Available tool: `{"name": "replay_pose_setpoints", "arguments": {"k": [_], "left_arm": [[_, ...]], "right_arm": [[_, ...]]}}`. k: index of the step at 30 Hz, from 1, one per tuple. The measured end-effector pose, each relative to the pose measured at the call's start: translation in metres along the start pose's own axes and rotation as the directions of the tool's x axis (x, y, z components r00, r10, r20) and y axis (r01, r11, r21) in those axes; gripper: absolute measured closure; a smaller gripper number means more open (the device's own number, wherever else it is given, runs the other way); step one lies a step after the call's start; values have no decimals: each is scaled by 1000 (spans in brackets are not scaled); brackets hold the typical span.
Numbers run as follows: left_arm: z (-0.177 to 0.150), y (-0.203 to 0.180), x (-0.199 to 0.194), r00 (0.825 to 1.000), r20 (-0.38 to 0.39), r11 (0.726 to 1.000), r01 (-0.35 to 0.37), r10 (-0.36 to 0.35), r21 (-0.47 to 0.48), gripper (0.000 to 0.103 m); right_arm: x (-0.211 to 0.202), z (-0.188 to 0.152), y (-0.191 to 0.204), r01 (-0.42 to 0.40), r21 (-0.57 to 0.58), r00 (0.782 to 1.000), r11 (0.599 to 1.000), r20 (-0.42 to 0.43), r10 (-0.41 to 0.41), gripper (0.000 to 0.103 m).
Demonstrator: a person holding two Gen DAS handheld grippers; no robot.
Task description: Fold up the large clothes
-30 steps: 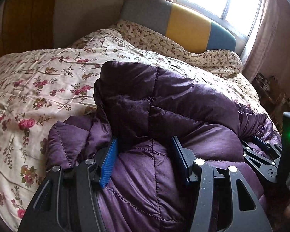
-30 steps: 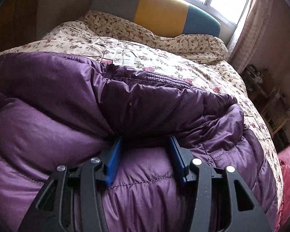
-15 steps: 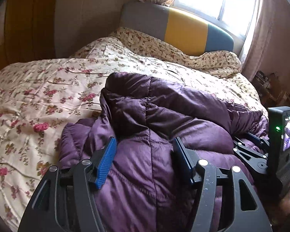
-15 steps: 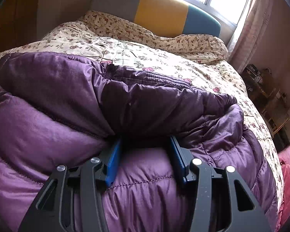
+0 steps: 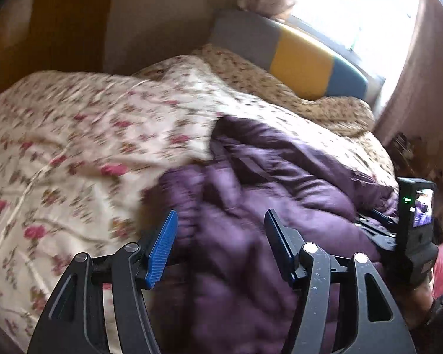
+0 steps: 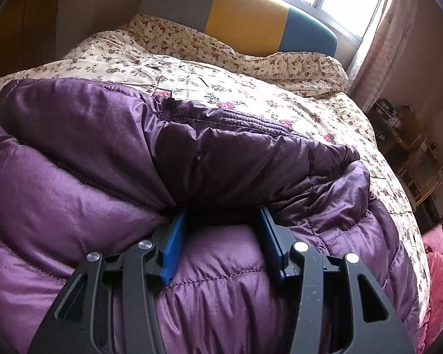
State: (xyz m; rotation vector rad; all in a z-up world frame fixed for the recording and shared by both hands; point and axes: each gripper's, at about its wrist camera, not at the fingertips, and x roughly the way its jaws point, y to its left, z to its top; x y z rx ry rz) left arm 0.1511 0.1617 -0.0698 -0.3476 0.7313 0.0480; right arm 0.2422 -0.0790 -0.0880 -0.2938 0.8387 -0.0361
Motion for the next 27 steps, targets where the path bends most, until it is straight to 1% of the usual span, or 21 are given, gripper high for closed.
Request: {"name": "replay_pose_setpoints", "arguments": {"k": [2, 5, 10, 12, 14, 16, 18, 24, 25, 26, 27], "left_arm": [[-3, 18, 0, 1000, -19, 999, -7, 6, -46, 42], [-6, 36, -3, 999, -31, 997, -16, 14, -78, 42], [-8, 48, -6, 999, -37, 995, -11, 7, -103, 42], [-10, 49, -5, 999, -44, 994, -9, 4, -106, 42], [-11, 49, -3, 999, -53, 994, -9, 4, -105, 42], [-14, 48, -1, 998, -60, 995, -10, 4, -98, 42], [-16, 49, -2, 998, -61, 995, -4, -2, -97, 42], [-13, 52, -6, 997, -65, 995, 40, -45, -90, 42], [-13, 53, -7, 996, -67, 995, 52, -58, -91, 37], [-12, 54, -7, 995, -68, 994, 60, -67, -96, 27], [-12, 57, -6, 993, -70, 990, 82, -90, -113, 26]], "right_arm": [[-6, 2, -4, -7, 15, 1000, 1000, -4, 7, 50], [-22, 3, -12, -40, 50, 999, 998, 10, 39, 50], [-64, -6, -5, -122, 47, 990, 991, 80, 118, 53], [-74, -10, 3, -170, 35, 982, 985, 85, 166, 57], [-76, -17, 15, -195, 10, 978, 981, 73, 194, 59], [-68, -24, 26, -185, -20, 981, 983, 50, 186, 60], [-57, -31, 37, -153, -66, 987, 986, 36, 156, 60], [-51, -36, 44, -131, -85, 990, 988, 36, 135, 60], [-51, -35, 44, -130, -86, 991, 988, 31, 133, 61], [-52, -34, 45, -126, -86, 991, 988, 27, 128, 61], [-54, -33, 45, -117, -87, 993, 989, 21, 120, 61]]}}
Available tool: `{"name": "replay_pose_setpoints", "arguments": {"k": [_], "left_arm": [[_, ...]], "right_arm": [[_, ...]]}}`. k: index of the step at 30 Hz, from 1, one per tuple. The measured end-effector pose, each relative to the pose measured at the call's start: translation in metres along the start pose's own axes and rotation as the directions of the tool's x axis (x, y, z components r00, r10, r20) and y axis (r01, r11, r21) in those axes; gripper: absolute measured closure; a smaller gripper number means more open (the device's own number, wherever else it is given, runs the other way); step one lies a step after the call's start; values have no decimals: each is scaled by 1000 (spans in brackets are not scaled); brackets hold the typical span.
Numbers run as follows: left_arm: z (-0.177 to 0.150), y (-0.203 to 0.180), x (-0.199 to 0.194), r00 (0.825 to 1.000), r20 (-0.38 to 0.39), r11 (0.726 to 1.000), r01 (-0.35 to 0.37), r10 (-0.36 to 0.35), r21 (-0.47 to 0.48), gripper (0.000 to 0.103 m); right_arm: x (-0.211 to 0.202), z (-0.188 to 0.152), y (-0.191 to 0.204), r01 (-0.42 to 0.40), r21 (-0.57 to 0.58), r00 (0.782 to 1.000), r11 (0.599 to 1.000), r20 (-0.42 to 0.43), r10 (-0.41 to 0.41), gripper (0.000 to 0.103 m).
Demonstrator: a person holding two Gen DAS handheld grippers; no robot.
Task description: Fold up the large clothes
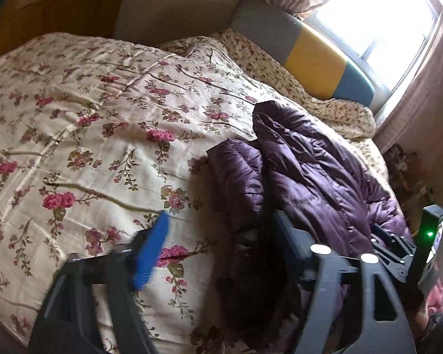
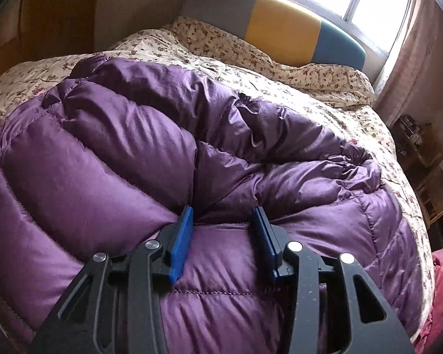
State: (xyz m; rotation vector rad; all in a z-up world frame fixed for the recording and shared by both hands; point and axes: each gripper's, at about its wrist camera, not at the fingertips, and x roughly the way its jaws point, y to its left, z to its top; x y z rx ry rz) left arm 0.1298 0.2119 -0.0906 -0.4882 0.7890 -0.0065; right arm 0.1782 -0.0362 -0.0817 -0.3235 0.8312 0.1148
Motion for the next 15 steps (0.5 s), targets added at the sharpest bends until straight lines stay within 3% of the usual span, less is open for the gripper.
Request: {"name": "replay_pose_setpoints", "arguments": {"k": [5, 13, 15], "left_arm": [[4, 18, 14, 994, -56, 990, 89, -96, -111, 26], [3, 20, 24, 974, -71, 959, 195, -213, -205, 30], [2, 16, 26, 967, -82, 954, 221, -241, -201, 34]], "right_arm": [[-16, 3, -8, 44, 27, 999, 999, 11, -44, 47], [-45, -7, -21, 79, 17, 996, 997, 44, -80, 48], [-47, -11, -24, 63, 17, 997, 998, 38, -63, 54]]}}
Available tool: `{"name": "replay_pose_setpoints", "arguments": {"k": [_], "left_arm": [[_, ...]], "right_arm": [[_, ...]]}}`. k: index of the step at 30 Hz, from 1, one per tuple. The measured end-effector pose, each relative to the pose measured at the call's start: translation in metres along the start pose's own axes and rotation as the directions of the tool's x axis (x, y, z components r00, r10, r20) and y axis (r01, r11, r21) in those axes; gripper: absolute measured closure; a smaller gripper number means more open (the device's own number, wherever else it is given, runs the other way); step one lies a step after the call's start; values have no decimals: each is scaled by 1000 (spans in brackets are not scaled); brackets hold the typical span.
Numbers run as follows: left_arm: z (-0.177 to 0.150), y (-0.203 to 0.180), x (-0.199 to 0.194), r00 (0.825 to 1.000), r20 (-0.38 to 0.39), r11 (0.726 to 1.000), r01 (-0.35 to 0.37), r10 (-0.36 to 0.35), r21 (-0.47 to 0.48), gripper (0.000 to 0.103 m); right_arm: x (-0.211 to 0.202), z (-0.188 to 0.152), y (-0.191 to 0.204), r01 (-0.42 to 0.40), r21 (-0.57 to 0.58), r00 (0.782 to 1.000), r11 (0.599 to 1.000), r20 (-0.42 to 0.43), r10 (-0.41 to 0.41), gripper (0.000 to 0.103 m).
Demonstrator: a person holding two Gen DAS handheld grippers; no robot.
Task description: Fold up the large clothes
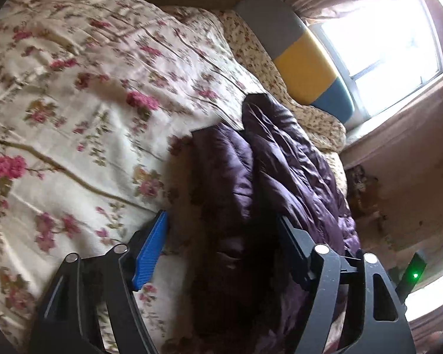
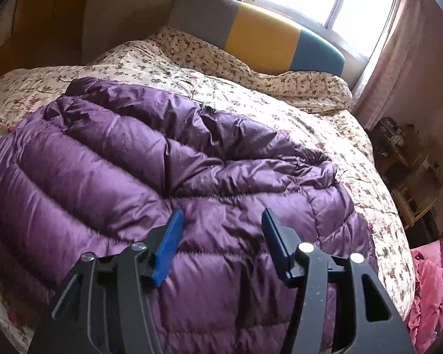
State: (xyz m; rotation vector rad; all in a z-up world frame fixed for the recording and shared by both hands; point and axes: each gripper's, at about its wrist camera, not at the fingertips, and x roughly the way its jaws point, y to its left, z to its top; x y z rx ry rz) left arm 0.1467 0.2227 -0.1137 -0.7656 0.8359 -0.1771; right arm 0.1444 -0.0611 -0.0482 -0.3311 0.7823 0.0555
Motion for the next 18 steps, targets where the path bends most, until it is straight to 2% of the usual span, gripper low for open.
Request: {"name": "replay_pose_setpoints", "arguments": {"k": [3, 5, 7, 12, 15, 18], "left_arm": [[-2, -2, 3, 999, -15, 999, 36, -36, 6, 36], [-1, 0, 5, 997, -22, 997, 71, -71, -8, 46], [-2, 1, 9, 992, -44, 992, 121, -122, -32, 50], [-1, 0, 18, 979, -64, 981, 189, -192, -48, 51], [1, 4, 17, 965, -67, 965, 247, -254, -89, 51], [2, 13, 11, 937, -45, 928, 335, -346, -162, 51]], "right_arm": [[3, -3, 0, -26, 2, 1000, 1000, -15, 26, 61], [5, -6, 2, -34, 4, 999, 999, -21, 34, 62], [8, -9, 1, -40, 6, 999, 999, -27, 40, 62], [16, -14, -1, -54, 24, 998, 998, -41, 55, 61], [19, -16, -2, -61, 30, 997, 998, -41, 62, 60], [21, -16, -4, -71, 43, 996, 997, -47, 73, 60]]}}
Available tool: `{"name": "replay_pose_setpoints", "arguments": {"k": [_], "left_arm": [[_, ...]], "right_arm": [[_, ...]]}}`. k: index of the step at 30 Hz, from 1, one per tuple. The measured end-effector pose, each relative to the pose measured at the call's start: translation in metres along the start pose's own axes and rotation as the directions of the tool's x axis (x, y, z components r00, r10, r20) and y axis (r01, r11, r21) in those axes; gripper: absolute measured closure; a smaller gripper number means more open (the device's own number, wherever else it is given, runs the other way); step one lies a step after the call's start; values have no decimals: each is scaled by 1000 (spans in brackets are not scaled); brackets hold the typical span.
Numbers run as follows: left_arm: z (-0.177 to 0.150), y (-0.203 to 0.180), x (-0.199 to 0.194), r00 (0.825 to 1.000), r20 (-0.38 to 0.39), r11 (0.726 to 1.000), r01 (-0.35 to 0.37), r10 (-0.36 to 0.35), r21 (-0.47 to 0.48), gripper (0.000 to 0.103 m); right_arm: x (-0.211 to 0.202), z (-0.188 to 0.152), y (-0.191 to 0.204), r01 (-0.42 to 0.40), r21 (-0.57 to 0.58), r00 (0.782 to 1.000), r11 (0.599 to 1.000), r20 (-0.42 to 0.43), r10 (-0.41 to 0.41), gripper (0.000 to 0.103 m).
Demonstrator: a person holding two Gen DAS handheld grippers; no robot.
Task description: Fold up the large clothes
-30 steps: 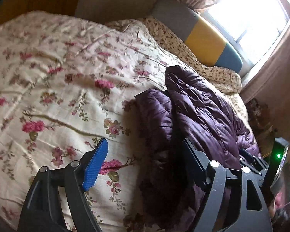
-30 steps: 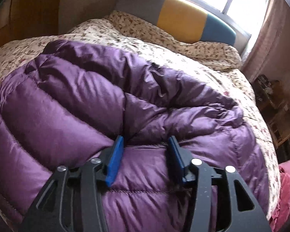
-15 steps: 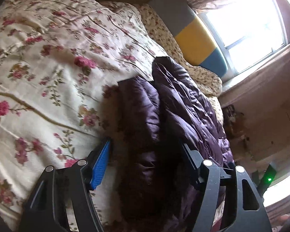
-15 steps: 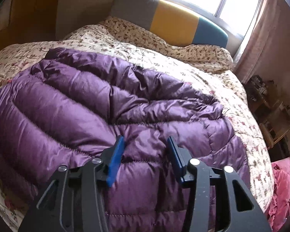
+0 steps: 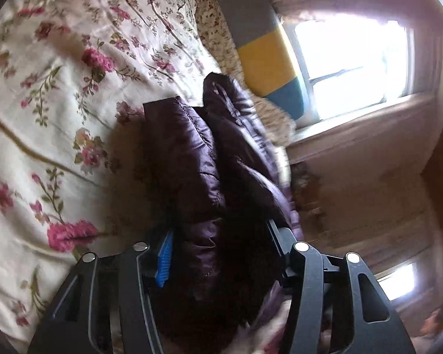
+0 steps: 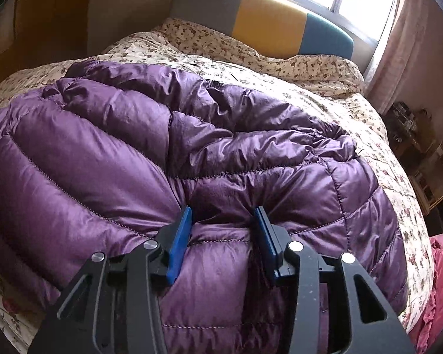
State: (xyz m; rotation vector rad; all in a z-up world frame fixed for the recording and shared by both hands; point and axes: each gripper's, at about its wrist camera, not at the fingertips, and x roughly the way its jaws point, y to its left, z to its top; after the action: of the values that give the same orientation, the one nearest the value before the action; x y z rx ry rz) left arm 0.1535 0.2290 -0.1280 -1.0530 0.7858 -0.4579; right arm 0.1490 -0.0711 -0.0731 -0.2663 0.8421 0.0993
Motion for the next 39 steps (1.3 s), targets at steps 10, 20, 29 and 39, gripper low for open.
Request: {"name": "replay_pose_setpoints", "arguments": {"k": [10, 20, 29, 39], "left_arm": [[-9, 0, -2, 992, 21, 990, 126, -125, -67, 51], [-10, 2, -20, 992, 30, 990, 128, -126, -66, 26], [-6, -15, 13, 997, -41, 996, -69, 72, 64, 82], [-19, -19, -12, 997, 3, 992, -73, 73, 99, 86]], "right_arm": [[6, -4, 2, 0, -17, 1000, 1000, 8, 0, 60], [7, -9, -1, -26, 4, 999, 1000, 20, 26, 60], [-7, 1, -13, -70, 69, 997, 995, 20, 68, 68], [-14, -5, -2, -113, 10, 994, 994, -2, 113, 84]]}}
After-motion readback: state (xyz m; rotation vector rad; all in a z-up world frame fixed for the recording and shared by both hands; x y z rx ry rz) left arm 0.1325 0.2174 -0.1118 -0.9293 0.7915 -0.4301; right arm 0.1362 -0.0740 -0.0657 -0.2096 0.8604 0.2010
